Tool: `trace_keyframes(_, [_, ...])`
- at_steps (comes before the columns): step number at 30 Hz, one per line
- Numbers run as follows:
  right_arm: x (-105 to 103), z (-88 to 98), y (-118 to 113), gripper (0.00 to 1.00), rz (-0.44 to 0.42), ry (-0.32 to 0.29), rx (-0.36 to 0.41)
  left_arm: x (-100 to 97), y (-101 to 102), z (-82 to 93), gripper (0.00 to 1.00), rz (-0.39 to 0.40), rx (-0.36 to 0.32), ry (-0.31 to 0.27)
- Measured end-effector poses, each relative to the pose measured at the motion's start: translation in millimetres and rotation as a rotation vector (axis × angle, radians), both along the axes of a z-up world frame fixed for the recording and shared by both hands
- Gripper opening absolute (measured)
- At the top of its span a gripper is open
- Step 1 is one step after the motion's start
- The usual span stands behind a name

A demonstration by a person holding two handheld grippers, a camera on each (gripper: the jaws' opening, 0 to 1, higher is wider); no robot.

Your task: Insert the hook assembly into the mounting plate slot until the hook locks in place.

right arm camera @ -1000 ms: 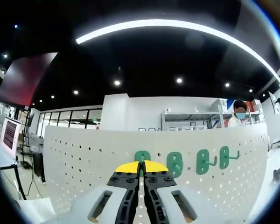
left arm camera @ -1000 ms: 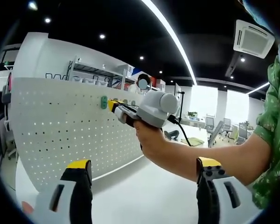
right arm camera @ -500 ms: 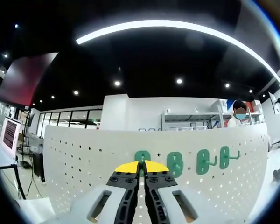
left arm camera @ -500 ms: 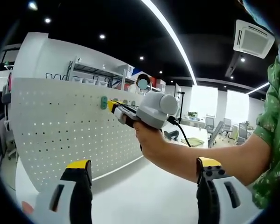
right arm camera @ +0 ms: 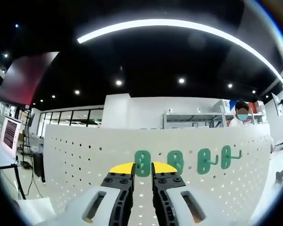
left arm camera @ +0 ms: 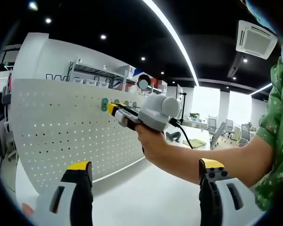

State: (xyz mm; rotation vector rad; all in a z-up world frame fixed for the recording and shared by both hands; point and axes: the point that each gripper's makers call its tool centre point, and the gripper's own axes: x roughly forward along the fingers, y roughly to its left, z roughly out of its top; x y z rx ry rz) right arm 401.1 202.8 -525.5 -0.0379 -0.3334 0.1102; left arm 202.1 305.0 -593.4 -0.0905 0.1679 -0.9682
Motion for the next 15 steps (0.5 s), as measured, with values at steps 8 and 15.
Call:
trace_keyframes(8, [-3.7, -7.0, -1.8, 0.18, 0.006, 0.017, 0.005, -2.6, -1.3, 1.0, 0.96, -0.002, 0.003, -0.001])
trace_keyframes(15, [-6.7, -9.2, -2.4, 0.31, 0.014, 0.024, 0.006, -5.2, -2.5, 2.4, 0.97, 0.0, 0.006, -0.005])
